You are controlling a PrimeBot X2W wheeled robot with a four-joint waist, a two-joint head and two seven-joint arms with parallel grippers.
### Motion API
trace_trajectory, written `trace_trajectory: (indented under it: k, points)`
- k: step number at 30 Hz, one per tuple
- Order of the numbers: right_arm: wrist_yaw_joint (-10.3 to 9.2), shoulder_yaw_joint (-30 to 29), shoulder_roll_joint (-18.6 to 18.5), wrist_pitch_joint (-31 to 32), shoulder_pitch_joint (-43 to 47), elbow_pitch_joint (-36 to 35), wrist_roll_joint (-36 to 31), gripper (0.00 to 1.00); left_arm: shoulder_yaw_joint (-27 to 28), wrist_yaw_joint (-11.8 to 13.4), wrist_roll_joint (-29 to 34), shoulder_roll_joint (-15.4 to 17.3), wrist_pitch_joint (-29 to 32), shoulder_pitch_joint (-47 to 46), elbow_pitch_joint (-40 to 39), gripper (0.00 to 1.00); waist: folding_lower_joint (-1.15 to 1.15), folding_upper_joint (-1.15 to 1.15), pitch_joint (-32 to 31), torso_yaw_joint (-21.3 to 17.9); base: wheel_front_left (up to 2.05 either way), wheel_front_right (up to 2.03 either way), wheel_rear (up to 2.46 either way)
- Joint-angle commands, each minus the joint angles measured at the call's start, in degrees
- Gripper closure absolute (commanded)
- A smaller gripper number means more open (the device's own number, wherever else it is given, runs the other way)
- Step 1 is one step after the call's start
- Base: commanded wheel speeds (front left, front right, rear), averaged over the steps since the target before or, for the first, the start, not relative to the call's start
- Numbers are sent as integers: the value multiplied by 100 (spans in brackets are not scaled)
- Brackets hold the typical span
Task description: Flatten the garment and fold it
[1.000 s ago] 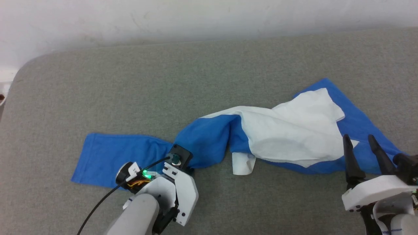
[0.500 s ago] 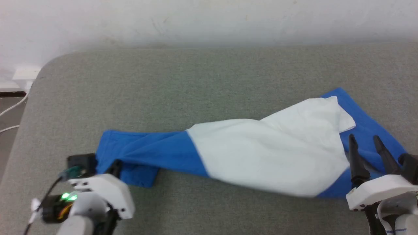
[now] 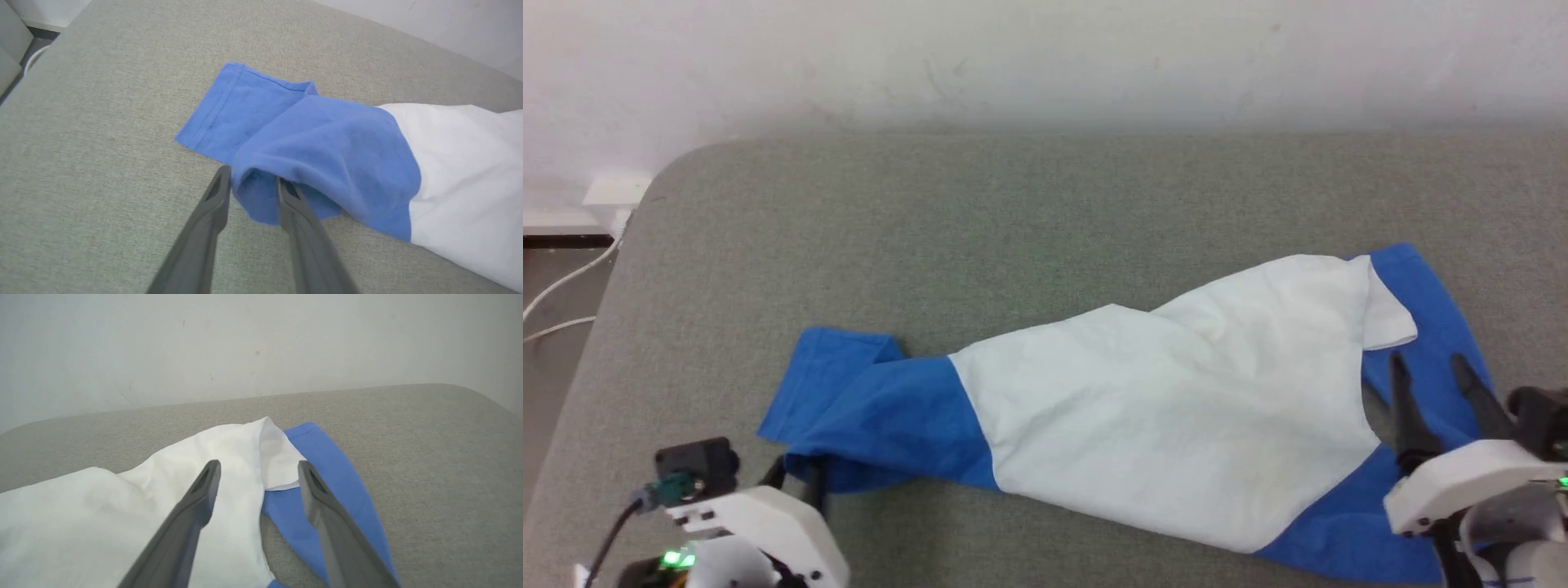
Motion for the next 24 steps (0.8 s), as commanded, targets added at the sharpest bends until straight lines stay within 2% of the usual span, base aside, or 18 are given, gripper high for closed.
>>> trace_trajectory:
  k: [1, 5, 9, 15, 19, 24]
  points:
    - [-5, 111, 5, 36, -29, -25, -75, 0, -55, -73, -112, -101, 6, 17, 18, 0, 0, 0, 8, 18, 0, 0, 0]
    - [-5, 590, 5, 236, -279, -70, -362, 0, -168, -282, -205, -206, -234, -79, 161, 0, 0, 0, 60, 84, 0, 0, 0]
    - [-5, 966, -36, 573, -764, 118, -534, 0, -153, -393, 9, -329, -1194, -383, 216, 0, 0, 0, 167, 198, 0, 0, 0]
    - [-5, 1275, -181, 1547, -1744, 1089, -368, 0, -232, -376, 507, -473, -2542, -854, 466, 0, 0, 0, 409, 452, 0, 0, 0]
    - [-5, 1281, -170, 2323, -2353, 1869, -231, 0, -364, -371, 681, -581, -2988, -1060, 668, 0, 0, 0, 579, 644, 0, 0, 0]
    - [-5, 1284, -117, 3458, -2870, 2667, -129, 0, -562, -485, 724, -732, -3259, -1295, 1034, 0, 0, 0, 785, 856, 0, 0, 0]
